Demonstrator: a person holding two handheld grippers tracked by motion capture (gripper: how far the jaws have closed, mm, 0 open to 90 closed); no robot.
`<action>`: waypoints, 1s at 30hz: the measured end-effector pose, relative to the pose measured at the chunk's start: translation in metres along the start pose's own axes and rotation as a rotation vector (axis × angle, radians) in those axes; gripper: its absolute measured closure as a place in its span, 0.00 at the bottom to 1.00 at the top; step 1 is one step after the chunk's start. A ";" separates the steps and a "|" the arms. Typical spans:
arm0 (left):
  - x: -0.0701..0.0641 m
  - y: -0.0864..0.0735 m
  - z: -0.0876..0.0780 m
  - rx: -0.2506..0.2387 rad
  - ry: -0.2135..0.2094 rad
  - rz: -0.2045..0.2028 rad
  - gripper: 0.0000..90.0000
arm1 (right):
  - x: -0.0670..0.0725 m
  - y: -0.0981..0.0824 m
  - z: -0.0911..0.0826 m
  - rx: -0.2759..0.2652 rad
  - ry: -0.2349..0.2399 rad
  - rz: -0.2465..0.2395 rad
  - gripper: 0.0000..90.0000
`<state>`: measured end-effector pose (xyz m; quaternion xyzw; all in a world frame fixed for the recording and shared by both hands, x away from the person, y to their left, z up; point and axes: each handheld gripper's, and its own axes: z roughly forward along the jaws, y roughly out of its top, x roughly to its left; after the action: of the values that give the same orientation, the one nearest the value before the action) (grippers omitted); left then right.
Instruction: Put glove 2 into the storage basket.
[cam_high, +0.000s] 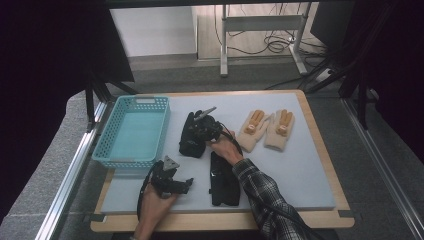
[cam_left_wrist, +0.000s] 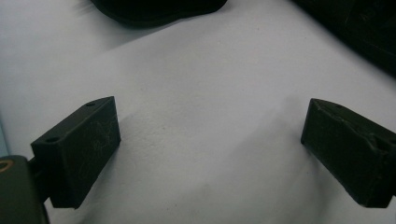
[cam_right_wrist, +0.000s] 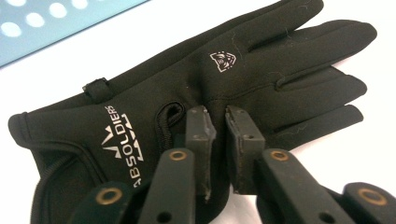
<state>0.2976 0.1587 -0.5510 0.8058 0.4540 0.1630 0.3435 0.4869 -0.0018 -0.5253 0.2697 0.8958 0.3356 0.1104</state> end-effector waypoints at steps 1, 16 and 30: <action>0.000 0.000 0.000 0.000 0.000 0.000 0.05 | 0.000 0.000 -0.001 0.000 0.002 0.004 0.90; 0.000 0.000 0.000 0.001 -0.001 0.001 0.05 | 0.007 0.009 -0.074 -0.116 0.065 0.021 0.91; 0.000 0.000 0.000 -0.002 -0.001 -0.003 0.05 | 0.033 -0.033 -0.165 -0.148 0.079 0.002 0.90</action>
<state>0.2978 0.1587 -0.5511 0.8049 0.4549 0.1625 0.3446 0.3838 -0.0936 -0.4243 0.2485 0.8718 0.4115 0.0943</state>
